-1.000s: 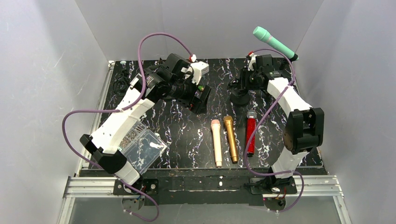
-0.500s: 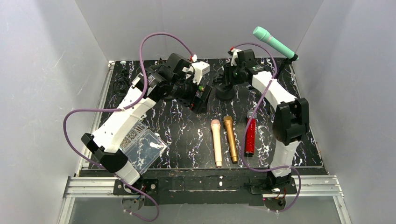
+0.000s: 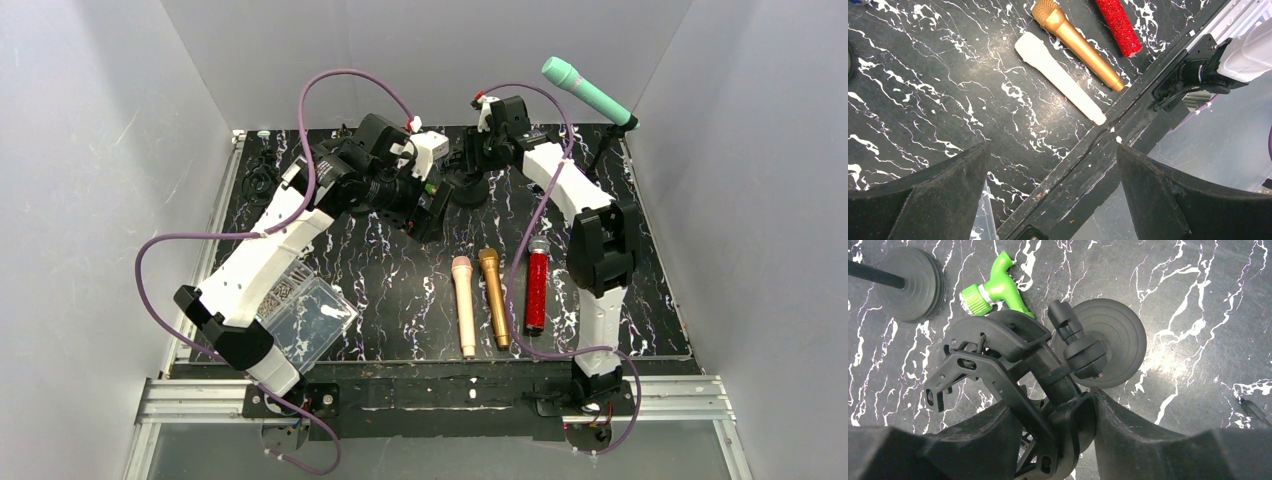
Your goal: Remove the microphone from the stand
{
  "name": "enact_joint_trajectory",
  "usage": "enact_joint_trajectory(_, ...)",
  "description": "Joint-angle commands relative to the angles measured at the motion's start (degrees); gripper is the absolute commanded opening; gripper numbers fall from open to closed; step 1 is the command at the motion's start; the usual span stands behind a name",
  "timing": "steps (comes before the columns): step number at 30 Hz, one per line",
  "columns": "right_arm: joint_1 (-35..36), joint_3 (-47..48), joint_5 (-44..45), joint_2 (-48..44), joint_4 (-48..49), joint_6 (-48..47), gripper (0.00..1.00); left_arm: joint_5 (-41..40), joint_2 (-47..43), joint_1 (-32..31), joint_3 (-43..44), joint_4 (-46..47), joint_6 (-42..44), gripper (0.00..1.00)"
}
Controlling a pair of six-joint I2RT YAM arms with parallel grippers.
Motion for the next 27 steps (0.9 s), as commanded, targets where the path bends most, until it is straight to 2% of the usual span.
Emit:
enact_joint_trajectory(1,0.5,2.3,0.9,-2.0,1.2,-0.1,0.59,-0.1,-1.1,0.3,1.1,-3.2,0.8,0.98)
enact_joint_trajectory(4,0.6,2.3,1.9,-3.6,1.5,-0.4,0.75,-0.1,-1.0,0.3,1.3,-3.2,0.8,0.98)
enact_joint_trajectory(7,1.1,3.0,2.9,-4.7,1.5,-1.2,0.81,-0.2,-1.1,0.3,1.4,-3.2,0.9,0.98)
enact_joint_trajectory(17,3.1,-0.3,7.8,-10.9,0.9,-4.7,0.87,-1.0,-2.5,0.4,0.8,-3.1,1.8,0.98)
enact_joint_trajectory(23,4.3,-6.4,10.3,-19.2,1.1,-6.6,0.88,-1.6,-3.0,0.5,1.6,-3.0,2.4,0.98)
enact_joint_trajectory(27,5.2,-10.8,7.8,-28.5,1.0,-9.4,0.88,-2.3,-3.4,0.6,3.1,-3.0,4.4,0.98)
